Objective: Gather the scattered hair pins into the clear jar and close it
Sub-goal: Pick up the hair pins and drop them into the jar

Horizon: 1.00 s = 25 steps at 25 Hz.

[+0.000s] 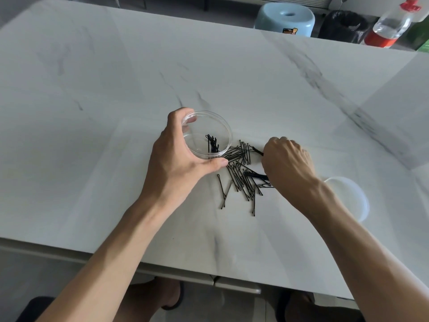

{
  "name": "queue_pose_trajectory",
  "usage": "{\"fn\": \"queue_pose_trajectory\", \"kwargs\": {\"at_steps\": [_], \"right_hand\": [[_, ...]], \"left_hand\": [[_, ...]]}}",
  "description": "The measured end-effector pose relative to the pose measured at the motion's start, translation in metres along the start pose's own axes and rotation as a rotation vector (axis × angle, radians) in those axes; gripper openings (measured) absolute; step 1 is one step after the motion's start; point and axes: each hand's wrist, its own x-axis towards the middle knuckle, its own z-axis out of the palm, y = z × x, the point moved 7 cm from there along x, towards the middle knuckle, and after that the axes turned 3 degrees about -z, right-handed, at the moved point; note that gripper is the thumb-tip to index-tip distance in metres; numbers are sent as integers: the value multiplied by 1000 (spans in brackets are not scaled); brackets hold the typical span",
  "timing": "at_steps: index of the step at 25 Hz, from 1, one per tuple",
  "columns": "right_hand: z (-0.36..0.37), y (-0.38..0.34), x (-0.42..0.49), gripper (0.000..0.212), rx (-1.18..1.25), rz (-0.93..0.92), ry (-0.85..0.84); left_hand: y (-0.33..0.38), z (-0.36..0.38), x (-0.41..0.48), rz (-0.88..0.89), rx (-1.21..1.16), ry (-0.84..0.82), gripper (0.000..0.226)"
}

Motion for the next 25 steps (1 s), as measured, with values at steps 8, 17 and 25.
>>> {"fn": "queue_pose_trajectory", "kwargs": {"at_steps": [8, 17, 25], "right_hand": [[-33, 12, 11, 13, 447, -160, 260], [-56, -43, -3, 12, 588, -489, 269], [1, 6, -7, 18, 261, -190, -277]], "left_hand": [[2, 6, 0, -4, -10, -21, 92], [10, 17, -5, 56, 25, -102, 94], [3, 2, 1, -2, -3, -16, 91]]}}
